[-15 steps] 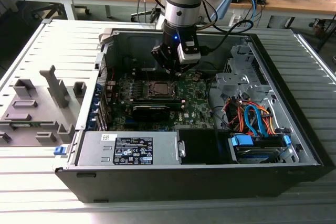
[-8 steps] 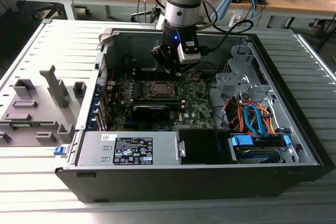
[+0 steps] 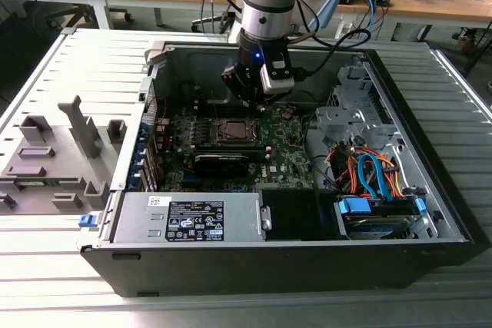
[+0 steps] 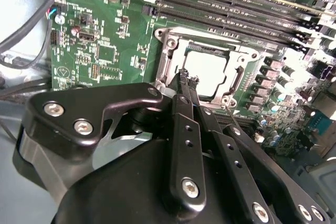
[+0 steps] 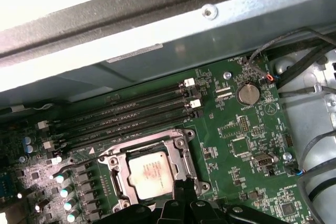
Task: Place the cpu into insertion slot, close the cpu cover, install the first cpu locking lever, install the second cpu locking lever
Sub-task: 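Install the first cpu locking lever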
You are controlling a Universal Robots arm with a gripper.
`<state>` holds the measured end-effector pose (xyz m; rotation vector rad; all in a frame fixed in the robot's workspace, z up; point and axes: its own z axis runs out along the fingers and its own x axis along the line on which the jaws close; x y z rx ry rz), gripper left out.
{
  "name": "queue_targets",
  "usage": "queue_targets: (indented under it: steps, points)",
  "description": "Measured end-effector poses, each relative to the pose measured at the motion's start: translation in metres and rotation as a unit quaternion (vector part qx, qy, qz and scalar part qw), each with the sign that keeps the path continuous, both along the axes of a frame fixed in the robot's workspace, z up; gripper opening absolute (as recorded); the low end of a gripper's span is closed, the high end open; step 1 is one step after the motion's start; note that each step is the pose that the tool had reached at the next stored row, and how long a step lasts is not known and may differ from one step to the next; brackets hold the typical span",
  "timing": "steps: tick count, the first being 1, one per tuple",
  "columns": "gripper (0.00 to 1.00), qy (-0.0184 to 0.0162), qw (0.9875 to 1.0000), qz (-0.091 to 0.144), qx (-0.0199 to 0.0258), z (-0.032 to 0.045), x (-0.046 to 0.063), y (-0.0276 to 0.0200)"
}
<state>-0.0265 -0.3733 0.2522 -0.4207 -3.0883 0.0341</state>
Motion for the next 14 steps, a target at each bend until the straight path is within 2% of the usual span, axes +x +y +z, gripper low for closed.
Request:
queue_targets:
  steps: [3,14]
  points:
    - [0.11,0.0,1.0,0.005,0.0029,0.0,0.0,0.0001]
    - [0.11,0.0001,0.9999,0.01,0.003,0.0,0.0,0.0]
